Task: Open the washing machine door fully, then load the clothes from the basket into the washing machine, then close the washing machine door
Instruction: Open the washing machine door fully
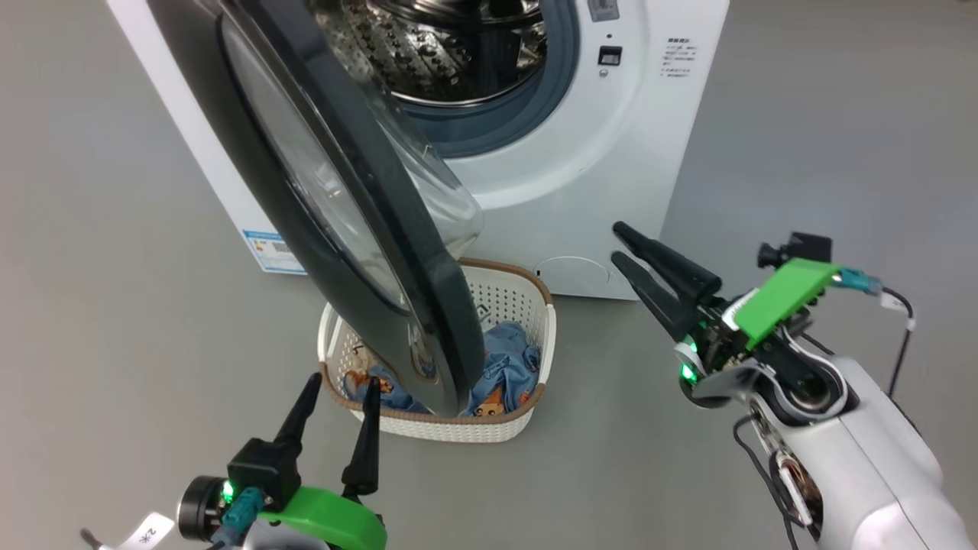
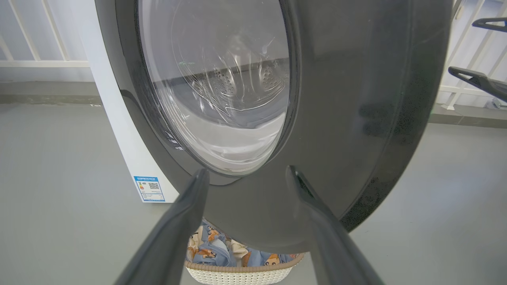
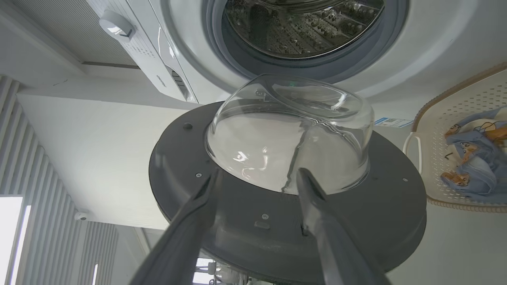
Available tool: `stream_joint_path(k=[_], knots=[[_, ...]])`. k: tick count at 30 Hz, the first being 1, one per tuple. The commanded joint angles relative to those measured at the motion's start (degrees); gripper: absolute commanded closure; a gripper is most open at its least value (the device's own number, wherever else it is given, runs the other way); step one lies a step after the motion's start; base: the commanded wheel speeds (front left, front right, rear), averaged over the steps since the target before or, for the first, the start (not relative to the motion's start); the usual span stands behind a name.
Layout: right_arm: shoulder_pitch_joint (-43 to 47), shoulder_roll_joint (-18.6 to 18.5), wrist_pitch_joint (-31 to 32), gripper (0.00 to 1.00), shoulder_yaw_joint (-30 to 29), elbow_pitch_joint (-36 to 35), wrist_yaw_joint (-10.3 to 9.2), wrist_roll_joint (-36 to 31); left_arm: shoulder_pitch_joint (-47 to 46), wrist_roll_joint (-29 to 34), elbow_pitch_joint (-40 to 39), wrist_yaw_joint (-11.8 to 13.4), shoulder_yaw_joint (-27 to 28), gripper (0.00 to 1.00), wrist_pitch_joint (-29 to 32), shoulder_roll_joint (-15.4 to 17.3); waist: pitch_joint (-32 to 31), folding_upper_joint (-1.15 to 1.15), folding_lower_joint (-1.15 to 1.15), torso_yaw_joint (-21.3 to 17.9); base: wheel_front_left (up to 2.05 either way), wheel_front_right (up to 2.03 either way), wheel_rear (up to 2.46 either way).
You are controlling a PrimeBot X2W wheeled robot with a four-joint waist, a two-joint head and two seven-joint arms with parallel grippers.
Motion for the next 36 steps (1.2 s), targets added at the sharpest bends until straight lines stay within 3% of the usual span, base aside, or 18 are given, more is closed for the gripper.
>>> stream_joint_path(k=[1,5,9,18,23,30,36], knots=[[1.54,-0.02,-1.53,0.0,-0.08,-2.86,0.1,-0.83,-0.5,0.84,-0.84,-0.58,2.23,0.0,-0.47,0.92,-0.75,0.0,0.0,-0.77,0.0,0.0,0.0],[4.78,-1.03,-6.3,0.0,-1.45,-6.39,0.1,-3.7,-0.29,1.33,-0.61,-0.92,2.81,0.0,-0.47,0.92,-1.32,0.0,0.0,-1.6,0.0,0.0,0.0],[7.56,-2.63,-13.75,0.0,-1.27,-9.99,0.1,-11.43,-0.08,1.64,-0.37,-1.22,3.37,0.0,-0.47,0.92,-1.82,0.0,0.0,-2.29,0.0,0.0,0.0],[13.29,-8.76,-35.69,0.0,2.61,-12.29,0.1,-34.93,0.61,2.23,-0.09,-1.57,4.66,0.0,-0.47,0.92,-3.09,0.0,0.0,-3.17,0.0,0.0,0.0],[14.61,-11.33,-39.69,0.0,-0.11,-9.07,0.1,-51.86,1.41,2.49,0.11,-1.74,5.19,0.0,-0.47,0.92,-3.86,0.0,0.0,-3.62,0.0,0.0,0.0],[20.16,-5.72,-39.8,0.0,-16.12,-16.15,0.1,-77.57,2.15,2.71,0.02,-1.96,5.45,0.0,-0.47,0.92,-3.98,0.0,0.0,-4.07,0.0,0.0,0.0],[24.96,-1.88,-39.81,0.0,-20.61,-22.02,0.1,-89.68,2.38,2.6,0.17,-2.08,5.34,0.0,-0.47,0.92,-4.19,0.0,0.0,-4.04,0.0,0.0,0.0]])
